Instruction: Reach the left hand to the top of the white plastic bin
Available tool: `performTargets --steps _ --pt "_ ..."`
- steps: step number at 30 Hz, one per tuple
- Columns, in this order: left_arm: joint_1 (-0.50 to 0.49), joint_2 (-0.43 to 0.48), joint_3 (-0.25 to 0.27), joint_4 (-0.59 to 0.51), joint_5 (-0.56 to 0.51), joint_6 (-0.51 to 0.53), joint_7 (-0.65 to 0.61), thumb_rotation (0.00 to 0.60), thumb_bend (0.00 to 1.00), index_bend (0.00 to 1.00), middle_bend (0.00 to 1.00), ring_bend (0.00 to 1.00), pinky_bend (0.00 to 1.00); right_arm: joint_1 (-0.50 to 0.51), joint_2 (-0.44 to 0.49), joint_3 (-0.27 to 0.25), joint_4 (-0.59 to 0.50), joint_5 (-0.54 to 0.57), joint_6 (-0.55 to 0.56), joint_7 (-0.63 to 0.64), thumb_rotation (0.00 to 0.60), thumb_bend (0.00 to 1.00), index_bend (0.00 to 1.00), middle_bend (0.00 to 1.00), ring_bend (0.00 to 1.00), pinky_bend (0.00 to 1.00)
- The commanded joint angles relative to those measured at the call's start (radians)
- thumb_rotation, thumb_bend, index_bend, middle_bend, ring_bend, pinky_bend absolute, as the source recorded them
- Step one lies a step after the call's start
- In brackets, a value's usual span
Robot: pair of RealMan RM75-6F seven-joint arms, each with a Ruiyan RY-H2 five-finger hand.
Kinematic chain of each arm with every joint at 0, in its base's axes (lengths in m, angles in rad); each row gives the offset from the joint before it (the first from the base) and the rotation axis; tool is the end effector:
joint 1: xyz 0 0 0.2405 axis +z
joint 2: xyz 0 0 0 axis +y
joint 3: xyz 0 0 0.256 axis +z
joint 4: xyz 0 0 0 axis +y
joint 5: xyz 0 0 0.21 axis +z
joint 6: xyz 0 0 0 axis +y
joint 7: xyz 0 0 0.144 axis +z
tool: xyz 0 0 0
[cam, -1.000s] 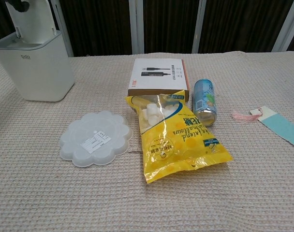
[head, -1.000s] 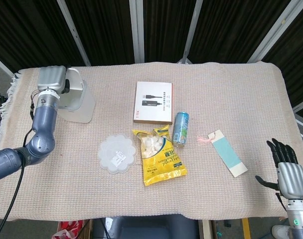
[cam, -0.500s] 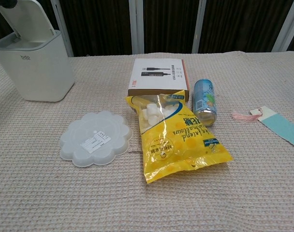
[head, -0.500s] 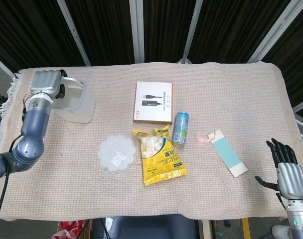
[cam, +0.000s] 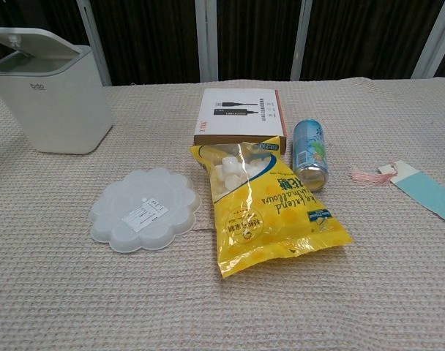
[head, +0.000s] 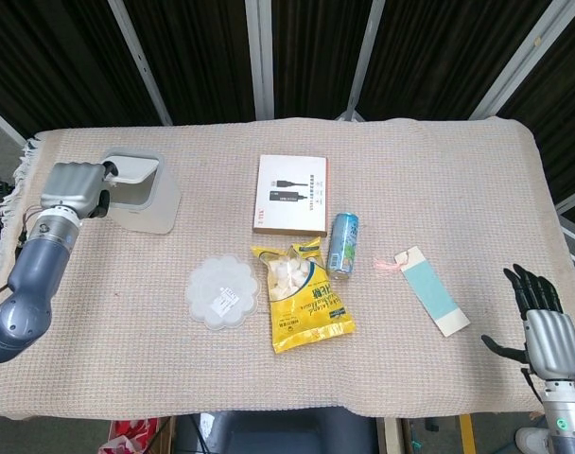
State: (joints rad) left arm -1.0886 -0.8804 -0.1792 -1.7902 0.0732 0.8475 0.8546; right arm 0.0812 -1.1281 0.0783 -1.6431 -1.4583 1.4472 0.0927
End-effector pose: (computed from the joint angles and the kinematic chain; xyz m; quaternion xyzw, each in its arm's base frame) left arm -0.1407 0.4091 0.1854 -0.6694 -0.4104 -0.1670 0.5963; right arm -0.3097 -0.1851 0.1543 0.5559 -0.4396 0.4183 0.5681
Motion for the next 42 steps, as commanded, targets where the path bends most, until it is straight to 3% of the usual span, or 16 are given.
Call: performTargets --steps 1,15,31,35,39,42 --pt "0.013 -0.009 0.017 -0.002 0.030 0.002 -0.024 0.600 0.65 0.21 1.00 0.97 0.98 0.000 0.001 -0.001 -0.001 0.000 -0.001 0.002 0.600 0.15 0.00 0.00 0.00 0.00" --pt "0.042 -0.076 0.080 0.041 0.115 -0.016 -0.106 0.600 0.65 0.20 1.00 0.97 0.98 -0.008 0.007 -0.001 -0.006 0.004 0.006 0.009 0.600 0.15 0.00 0.00 0.00 0.00" --pt "0.024 -0.121 0.134 0.073 0.118 -0.026 -0.134 0.600 0.65 0.21 1.00 0.97 0.98 -0.011 0.012 0.001 -0.012 0.014 0.001 0.017 0.600 0.15 0.00 0.00 0.00 0.00" --pt "0.028 -0.107 0.116 0.053 0.152 -0.002 -0.169 0.600 0.64 0.19 1.00 0.96 0.98 -0.011 0.012 0.001 -0.013 0.013 0.001 0.014 0.600 0.15 0.00 0.00 0.00 0.00" --pt "0.056 -0.069 0.076 0.011 0.252 0.048 -0.235 0.600 0.61 0.13 1.00 0.92 0.97 -0.011 0.011 0.000 -0.013 0.009 0.003 0.013 0.600 0.15 0.00 0.00 0.00 0.00" --pt "0.096 -0.039 0.046 -0.034 0.360 0.109 -0.303 0.600 0.48 0.04 0.88 0.79 0.89 -0.011 0.011 -0.001 -0.012 0.005 0.004 0.012 0.600 0.15 0.00 0.00 0.00 0.00"
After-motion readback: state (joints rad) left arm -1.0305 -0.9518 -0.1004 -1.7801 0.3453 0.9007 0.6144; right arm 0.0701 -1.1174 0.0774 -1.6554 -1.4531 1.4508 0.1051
